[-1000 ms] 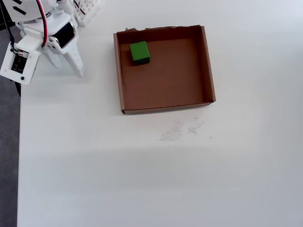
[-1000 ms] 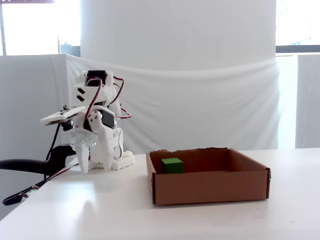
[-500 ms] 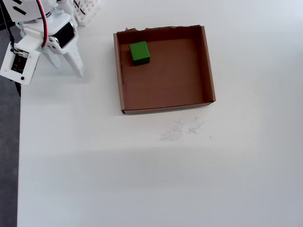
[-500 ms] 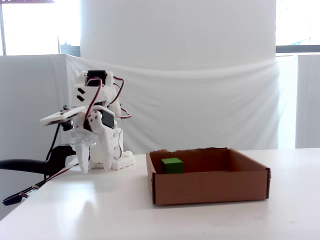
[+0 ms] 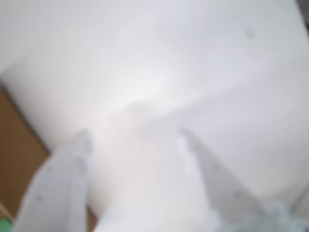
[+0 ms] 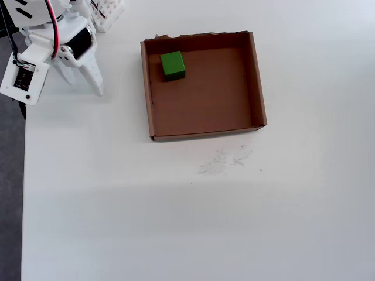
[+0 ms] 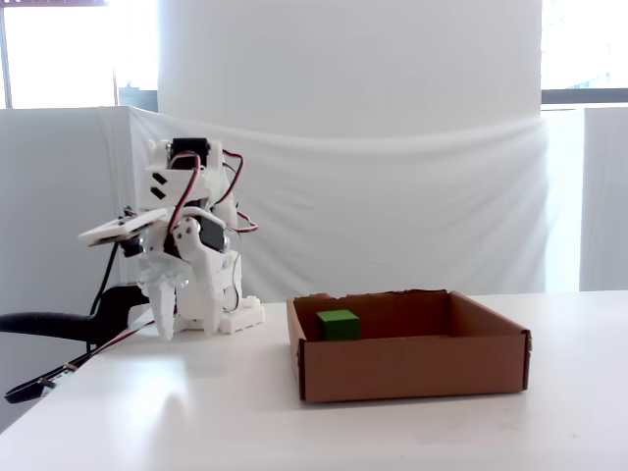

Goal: Grasp a green cube and put it in a box.

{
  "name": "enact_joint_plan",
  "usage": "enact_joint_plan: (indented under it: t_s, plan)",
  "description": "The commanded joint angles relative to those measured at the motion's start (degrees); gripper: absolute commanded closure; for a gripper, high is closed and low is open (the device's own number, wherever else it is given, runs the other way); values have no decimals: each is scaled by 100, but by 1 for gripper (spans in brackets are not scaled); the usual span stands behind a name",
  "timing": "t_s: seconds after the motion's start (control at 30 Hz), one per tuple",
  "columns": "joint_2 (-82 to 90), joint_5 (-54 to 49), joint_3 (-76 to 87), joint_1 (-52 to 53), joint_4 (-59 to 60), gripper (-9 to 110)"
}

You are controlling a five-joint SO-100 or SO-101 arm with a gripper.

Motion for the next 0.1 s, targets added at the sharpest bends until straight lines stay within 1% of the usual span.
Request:
enact_joint_plan:
  t_s: [0.0, 0.07]
  plan:
    - [35, 44, -26, -53, 44, 77]
    - [35, 44, -26, -53, 44, 77]
